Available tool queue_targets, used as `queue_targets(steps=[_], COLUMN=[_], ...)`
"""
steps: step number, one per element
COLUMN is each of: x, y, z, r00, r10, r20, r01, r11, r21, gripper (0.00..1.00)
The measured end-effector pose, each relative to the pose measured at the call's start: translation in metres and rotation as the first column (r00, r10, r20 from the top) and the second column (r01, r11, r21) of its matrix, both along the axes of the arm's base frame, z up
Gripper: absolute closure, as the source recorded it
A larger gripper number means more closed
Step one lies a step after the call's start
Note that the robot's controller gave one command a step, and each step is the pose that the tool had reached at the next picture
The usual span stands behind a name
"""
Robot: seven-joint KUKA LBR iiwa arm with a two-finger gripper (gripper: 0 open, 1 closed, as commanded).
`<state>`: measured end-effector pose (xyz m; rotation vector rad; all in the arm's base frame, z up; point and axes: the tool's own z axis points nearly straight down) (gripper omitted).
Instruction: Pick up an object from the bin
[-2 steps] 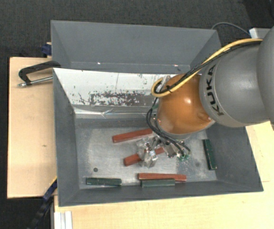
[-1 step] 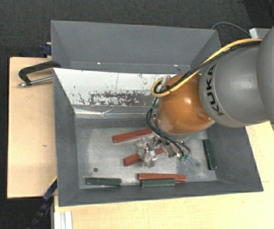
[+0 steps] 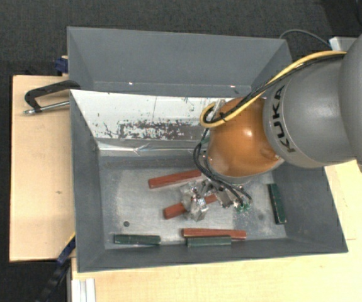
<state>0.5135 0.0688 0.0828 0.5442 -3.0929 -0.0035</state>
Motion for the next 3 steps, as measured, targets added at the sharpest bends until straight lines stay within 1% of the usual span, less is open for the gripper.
queue_targets(steps=[1,2,3], x=[0.0,0.0004,0.0003], y=[0.0,0.0,0.0], z=[0.0,0.0005,0.0004], r00=[1.0,1.0,1.0], r10=[0.0,0.0,0.0], r20=[0.0,0.001,0.001], r01=[0.0,0.0,0.0], r11=[1.0,1.0,1.0], r21=[0.0,0.0,0.0], gripper=[1.0,0.0,1.0])
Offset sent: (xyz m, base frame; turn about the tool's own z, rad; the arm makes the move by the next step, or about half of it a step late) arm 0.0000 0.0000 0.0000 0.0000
